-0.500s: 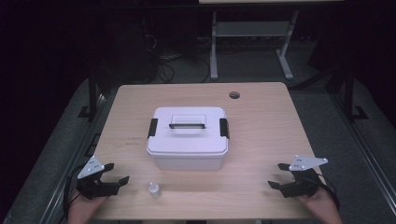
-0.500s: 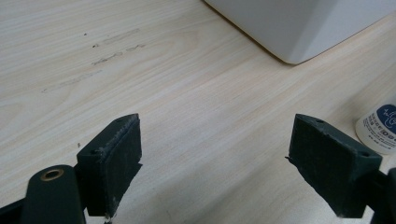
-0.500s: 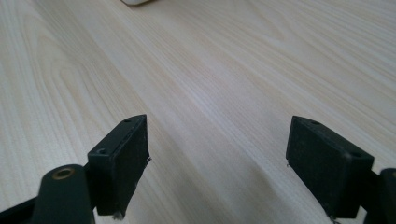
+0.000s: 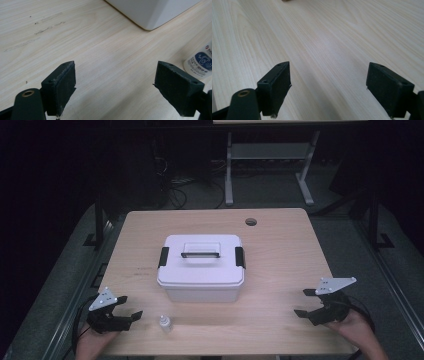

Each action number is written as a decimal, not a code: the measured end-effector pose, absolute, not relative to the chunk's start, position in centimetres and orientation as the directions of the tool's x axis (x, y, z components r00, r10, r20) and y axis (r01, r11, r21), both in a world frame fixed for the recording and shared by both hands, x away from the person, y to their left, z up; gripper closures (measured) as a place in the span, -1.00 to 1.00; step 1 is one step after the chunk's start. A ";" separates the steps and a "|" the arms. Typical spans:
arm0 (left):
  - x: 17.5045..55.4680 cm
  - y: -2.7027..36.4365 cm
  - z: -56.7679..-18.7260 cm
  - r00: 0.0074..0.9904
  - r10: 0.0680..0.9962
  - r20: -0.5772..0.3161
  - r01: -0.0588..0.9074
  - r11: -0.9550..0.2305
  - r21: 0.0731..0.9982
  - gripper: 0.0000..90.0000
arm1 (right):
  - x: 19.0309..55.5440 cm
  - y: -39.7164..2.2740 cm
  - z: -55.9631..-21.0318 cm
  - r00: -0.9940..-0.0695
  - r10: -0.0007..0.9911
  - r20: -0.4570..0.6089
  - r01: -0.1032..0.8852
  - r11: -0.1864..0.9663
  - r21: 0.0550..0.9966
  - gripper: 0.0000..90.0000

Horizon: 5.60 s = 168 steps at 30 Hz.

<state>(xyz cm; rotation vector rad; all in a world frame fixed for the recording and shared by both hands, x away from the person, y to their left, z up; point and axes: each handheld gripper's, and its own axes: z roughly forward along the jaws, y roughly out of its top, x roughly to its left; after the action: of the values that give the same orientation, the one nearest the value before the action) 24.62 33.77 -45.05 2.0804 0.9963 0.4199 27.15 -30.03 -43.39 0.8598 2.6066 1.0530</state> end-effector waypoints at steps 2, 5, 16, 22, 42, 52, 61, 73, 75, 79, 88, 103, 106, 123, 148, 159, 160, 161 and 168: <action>24.7 33.7 -45.1 0.641 0.767 -0.041 0.513 -0.388 0.765 -0.62 | 27.4 -30.2 -43.0 -0.814 0.580 0.029 0.443 0.589 0.676 -0.58; 24.7 33.6 -45.2 0.648 0.760 -0.041 0.513 -0.396 0.762 -0.62 | 27.6 -30.3 -42.6 -0.824 0.566 0.024 0.436 0.607 0.664 -0.57; 24.5 33.7 -45.2 0.653 0.756 -0.042 0.507 -0.395 0.766 -0.62 | 29.7 -30.0 -39.6 -0.863 0.504 0.008 0.401 0.676 0.618 -0.54; 24.3 33.9 -45.1 0.641 0.766 -0.043 0.506 -0.380 0.774 -0.62 | 30.6 -29.3 -37.8 -0.881 0.473 -0.013 0.376 0.717 0.588 -0.52; 24.4 34.1 -45.1 0.648 0.760 -0.050 0.505 -0.380 0.775 -0.62 | 33.1 -25.5 -33.2 -0.923 0.374 -0.093 0.266 0.793 0.548 -0.51; 24.4 34.3 -45.2 0.645 0.762 -0.060 0.508 -0.368 0.779 -0.62 | 34.0 -23.3 -31.8 -0.937 0.333 -0.106 0.226 0.809 0.543 -0.51; 24.3 34.1 -45.0 0.657 0.751 -0.061 0.497 -0.371 0.784 -0.62 | 34.6 -21.3 -30.7 -0.949 0.291 -0.122 0.187 0.831 0.525 -0.49; 24.4 34.2 -45.1 0.664 0.745 -0.063 0.495 -0.375 0.784 -0.62 | 35.1 -19.1 -29.6 -0.956 0.259 -0.135 0.158 0.847 0.507 -0.49; 24.4 34.1 -45.1 0.665 0.744 -0.064 0.497 -0.377 0.782 -0.62 | 35.2 -18.7 -29.4 -0.958 0.254 -0.137 0.153 0.850 0.505 -0.49; 24.5 34.2 -45.1 0.665 0.744 -0.066 0.498 -0.376 0.782 -0.62 | 35.3 -17.9 -29.0 -0.959 0.247 -0.142 0.146 0.854 0.499 -0.49; 24.5 34.3 -45.1 0.663 0.746 -0.068 0.496 -0.370 0.785 -0.62 | 35.8 -16.0 -28.0 -0.963 0.225 -0.146 0.126 0.862 0.492 -0.49; 24.5 34.4 -45.0 0.663 0.746 -0.069 0.495 -0.367 0.788 -0.62 | 36.4 -12.8 -27.2 -0.972 0.179 -0.152 0.086 0.873 0.480 -0.48; 24.5 34.4 -45.0 0.662 0.746 -0.069 0.495 -0.366 0.788 -0.62 | 36.5 -12.1 -27.0 -0.974 0.168 -0.154 0.076 0.876 0.477 -0.48; 24.5 34.4 -44.9 0.664 0.744 -0.072 0.491 -0.362 0.792 -0.62 | 36.9 -9.0 -26.4 -0.979 0.142 -0.147 0.060 0.887 0.458 -0.47; 24.5 34.4 -44.9 0.668 0.742 -0.062 0.490 -0.375 0.787 -0.62 | 37.8 -4.4 -26.1 -0.986 0.100 -0.135 0.034 0.905 0.423 -0.44; 24.5 34.5 -44.9 0.667 0.743 -0.062 0.491 -0.375 0.787 -0.62 | 38.2 -2.9 -26.2 -0.987 0.083 -0.141 0.016 0.906 0.424 -0.35; 24.5 34.5 -44.9 0.667 0.743 -0.063 0.490 -0.374 0.787 -0.62 | 38.3 -2.8 -26.3 -0.987 0.084 -0.136 0.019 0.907 0.421 -0.32; 24.5 34.5 -44.9 0.667 0.743 -0.062 0.490 -0.374 0.788 -0.62 | 38.3 -2.7 -26.6 -0.986 0.087 -0.139 0.022 0.911 0.413 -0.27; 24.5 34.4 -44.9 0.666 0.743 -0.061 0.491 -0.375 0.786 -0.62 | 38.6 -2.3 -26.9 -0.986 0.085 -0.146 0.016 0.906 0.422 -0.05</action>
<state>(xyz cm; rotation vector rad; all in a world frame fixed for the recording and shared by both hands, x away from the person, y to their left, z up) 24.50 34.44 -44.89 2.0511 0.9527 0.3859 38.65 -2.25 -26.91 0.0776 2.9090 0.6426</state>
